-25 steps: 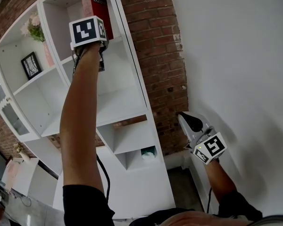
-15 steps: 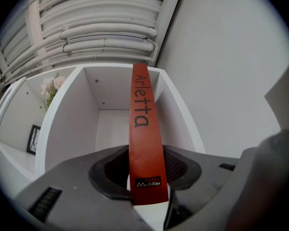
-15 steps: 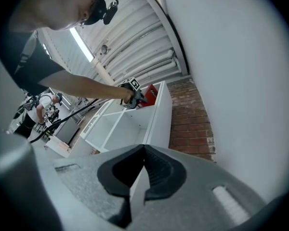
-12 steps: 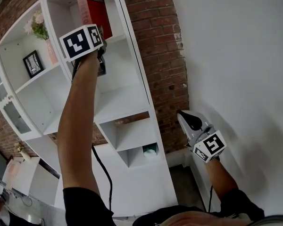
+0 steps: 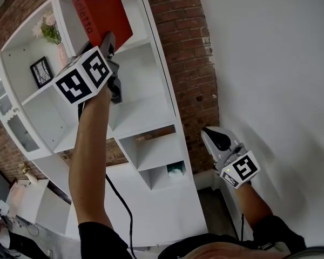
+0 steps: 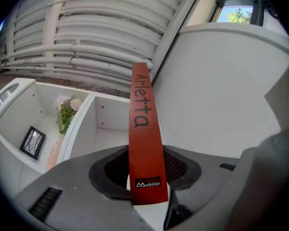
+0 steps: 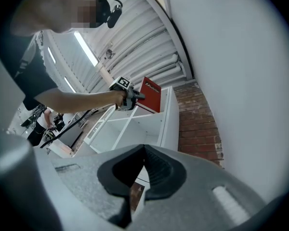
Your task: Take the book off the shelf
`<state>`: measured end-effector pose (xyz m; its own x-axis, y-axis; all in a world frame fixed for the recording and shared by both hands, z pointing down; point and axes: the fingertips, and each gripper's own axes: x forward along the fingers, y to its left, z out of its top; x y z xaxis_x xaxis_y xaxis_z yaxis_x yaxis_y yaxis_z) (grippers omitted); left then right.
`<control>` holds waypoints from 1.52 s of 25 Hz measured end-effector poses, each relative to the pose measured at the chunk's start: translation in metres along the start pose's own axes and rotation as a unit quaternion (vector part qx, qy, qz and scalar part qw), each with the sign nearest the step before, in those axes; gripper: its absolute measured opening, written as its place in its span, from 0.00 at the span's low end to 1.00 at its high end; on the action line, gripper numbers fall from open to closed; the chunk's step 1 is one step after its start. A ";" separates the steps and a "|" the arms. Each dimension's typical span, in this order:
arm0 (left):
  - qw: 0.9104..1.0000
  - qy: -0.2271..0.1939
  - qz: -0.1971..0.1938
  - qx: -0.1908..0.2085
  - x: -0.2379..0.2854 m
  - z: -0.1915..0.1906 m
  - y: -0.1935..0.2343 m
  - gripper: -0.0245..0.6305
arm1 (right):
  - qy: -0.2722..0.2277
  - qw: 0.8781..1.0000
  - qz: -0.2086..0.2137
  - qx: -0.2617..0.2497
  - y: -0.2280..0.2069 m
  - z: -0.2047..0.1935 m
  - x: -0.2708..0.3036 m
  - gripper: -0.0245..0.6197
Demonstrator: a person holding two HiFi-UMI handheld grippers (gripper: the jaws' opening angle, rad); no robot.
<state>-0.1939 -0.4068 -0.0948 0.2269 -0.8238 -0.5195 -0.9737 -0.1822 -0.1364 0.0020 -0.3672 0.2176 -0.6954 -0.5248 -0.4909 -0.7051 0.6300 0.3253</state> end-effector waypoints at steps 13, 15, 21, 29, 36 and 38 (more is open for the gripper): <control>0.994 -0.076 -0.078 -0.018 -0.172 -0.049 -0.042 0.28 | -0.034 0.999 -0.008 -0.008 0.025 0.032 -0.012 0.04; 0.993 -0.071 -0.084 -0.033 -0.194 -0.077 -0.048 0.28 | -0.035 0.999 -0.008 -0.003 0.027 0.029 -0.011 0.04; 0.990 -0.053 -0.090 -0.091 -0.234 -0.155 -0.057 0.28 | -0.029 1.000 0.004 0.005 0.042 0.016 -0.004 0.04; 0.989 -0.044 -0.096 -0.104 -0.256 -0.204 -0.071 0.28 | -0.014 1.000 0.016 0.004 0.058 -0.011 -0.007 0.04; 0.988 -0.027 -0.107 -0.112 -0.258 -0.203 -0.070 0.28 | -0.003 1.000 0.020 0.002 0.072 -0.003 0.000 0.04; 0.987 -0.025 -0.106 -0.114 -0.258 -0.204 -0.069 0.28 | -0.002 1.000 0.019 0.001 0.073 -0.003 0.001 0.04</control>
<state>-0.1887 -0.2907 0.2205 0.4210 -0.7272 -0.5422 -0.8815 -0.4689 -0.0555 -0.0505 -0.3235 0.2435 -0.7219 -0.4980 -0.4805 -0.6773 0.6509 0.3429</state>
